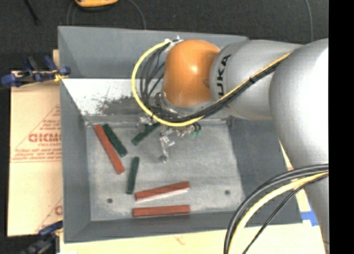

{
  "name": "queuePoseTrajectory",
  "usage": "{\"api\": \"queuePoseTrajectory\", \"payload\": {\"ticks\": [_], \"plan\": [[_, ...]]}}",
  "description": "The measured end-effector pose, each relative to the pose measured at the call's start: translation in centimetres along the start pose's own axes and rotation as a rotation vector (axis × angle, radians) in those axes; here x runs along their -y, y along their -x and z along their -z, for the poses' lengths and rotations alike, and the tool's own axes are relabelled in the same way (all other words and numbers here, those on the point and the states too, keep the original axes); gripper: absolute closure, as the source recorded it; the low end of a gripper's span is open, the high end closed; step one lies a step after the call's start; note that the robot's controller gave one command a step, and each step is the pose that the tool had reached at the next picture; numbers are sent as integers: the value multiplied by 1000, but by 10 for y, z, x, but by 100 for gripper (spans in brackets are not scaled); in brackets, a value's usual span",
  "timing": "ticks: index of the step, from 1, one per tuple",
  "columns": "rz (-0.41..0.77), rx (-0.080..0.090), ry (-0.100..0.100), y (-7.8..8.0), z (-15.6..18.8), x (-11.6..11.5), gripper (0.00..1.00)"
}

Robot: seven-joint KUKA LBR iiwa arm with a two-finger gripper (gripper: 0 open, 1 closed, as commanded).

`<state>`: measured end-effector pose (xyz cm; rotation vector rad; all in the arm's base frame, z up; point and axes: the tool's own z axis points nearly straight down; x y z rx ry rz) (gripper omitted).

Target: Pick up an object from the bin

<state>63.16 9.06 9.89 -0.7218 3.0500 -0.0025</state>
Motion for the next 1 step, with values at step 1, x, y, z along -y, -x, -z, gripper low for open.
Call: {"api": "queuePoseTrajectory", "payload": {"ticks": [1], "plan": [[92,-4,1,24,-14,-21,0]]}}
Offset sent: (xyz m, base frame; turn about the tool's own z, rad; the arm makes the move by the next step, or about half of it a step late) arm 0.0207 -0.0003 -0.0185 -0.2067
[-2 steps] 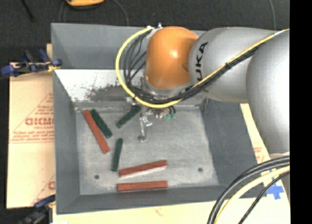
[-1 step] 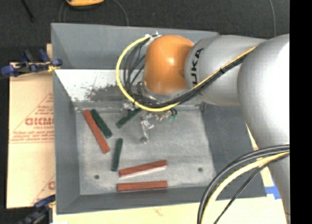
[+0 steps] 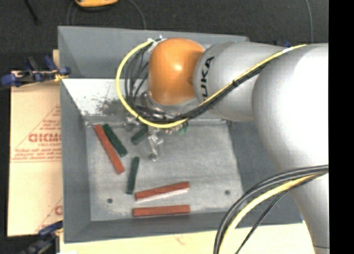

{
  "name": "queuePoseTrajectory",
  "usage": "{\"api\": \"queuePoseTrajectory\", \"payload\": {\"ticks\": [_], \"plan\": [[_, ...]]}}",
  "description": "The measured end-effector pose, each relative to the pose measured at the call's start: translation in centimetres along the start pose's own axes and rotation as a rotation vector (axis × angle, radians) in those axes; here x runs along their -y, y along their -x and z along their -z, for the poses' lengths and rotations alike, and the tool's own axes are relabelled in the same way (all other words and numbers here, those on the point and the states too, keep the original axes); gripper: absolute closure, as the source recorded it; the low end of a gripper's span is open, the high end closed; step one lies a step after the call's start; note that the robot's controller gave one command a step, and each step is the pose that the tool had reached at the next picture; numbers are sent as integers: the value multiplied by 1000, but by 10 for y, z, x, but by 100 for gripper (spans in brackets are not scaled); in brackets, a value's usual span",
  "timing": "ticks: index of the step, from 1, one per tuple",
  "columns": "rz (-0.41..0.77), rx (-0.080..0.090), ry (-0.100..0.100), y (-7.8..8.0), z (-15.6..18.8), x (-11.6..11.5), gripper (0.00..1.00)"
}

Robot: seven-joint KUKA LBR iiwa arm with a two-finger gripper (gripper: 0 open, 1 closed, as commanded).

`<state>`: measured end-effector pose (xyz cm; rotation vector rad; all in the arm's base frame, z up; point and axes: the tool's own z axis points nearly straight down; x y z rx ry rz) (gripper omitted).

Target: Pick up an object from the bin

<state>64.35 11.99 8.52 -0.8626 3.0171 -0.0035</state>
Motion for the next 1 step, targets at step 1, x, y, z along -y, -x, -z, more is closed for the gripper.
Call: {"api": "queuePoseTrajectory", "payload": {"ticks": [1], "plan": [[69,4,2,4,-1,3,0]]}}
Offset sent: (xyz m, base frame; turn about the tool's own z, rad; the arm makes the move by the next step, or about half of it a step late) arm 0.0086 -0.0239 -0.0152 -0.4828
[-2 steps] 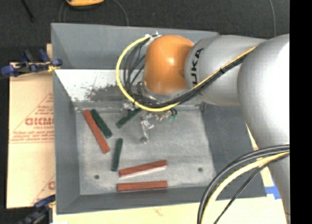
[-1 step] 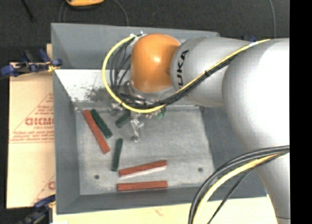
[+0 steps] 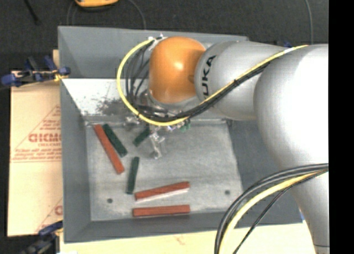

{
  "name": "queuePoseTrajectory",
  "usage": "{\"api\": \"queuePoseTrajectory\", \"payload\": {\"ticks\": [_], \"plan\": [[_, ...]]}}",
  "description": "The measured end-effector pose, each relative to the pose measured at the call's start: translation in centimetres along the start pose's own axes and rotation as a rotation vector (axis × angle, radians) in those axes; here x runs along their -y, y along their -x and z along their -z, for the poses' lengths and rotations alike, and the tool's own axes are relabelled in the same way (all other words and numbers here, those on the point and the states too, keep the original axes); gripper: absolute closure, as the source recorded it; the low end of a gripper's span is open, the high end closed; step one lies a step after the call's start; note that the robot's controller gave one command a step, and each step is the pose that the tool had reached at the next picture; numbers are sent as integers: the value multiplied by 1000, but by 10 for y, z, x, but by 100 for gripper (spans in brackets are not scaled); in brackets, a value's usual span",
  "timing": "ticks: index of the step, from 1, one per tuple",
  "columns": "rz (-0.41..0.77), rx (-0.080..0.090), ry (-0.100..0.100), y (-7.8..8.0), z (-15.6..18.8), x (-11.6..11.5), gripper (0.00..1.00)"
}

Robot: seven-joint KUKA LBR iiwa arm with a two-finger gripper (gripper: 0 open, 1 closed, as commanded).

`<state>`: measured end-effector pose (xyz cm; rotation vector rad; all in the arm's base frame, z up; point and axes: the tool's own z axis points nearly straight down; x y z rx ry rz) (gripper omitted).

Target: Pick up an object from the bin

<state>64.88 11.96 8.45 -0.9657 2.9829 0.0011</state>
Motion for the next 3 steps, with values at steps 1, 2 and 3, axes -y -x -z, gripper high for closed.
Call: {"api": "queuePoseTrajectory", "payload": {"ticks": [1,2,3], "plan": [[408,2,0,-10,-13,23,100],[406,2,1,-10,-13,22,100],[407,-4,4,-14,36,12,100]]}}
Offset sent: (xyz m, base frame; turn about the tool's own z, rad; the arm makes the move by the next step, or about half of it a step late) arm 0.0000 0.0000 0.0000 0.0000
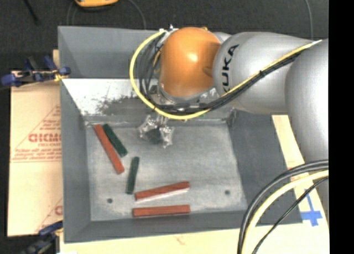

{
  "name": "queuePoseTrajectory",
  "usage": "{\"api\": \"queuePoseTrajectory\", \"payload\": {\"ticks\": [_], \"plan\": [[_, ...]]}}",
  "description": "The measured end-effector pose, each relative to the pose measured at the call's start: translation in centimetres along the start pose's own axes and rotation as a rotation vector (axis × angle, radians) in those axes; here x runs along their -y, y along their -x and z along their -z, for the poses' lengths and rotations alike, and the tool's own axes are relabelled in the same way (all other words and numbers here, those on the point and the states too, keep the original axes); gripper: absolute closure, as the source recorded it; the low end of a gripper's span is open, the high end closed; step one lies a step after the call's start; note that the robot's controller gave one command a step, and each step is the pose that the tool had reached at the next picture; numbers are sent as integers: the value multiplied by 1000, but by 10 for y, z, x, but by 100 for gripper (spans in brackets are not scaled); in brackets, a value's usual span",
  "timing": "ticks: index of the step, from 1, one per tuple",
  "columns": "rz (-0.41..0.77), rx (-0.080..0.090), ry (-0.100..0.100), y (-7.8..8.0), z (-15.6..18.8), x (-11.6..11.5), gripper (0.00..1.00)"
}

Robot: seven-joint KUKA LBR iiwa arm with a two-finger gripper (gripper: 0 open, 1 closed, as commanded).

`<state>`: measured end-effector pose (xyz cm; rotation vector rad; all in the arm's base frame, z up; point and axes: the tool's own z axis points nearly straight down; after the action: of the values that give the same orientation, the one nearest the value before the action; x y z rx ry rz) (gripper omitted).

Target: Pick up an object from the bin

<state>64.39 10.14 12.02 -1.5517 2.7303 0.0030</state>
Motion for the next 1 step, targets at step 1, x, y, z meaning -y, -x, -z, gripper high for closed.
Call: {"api": "queuePoseTrajectory", "payload": {"ticks": [1], "plan": [[0,0,-2,3,68,1,100]]}}
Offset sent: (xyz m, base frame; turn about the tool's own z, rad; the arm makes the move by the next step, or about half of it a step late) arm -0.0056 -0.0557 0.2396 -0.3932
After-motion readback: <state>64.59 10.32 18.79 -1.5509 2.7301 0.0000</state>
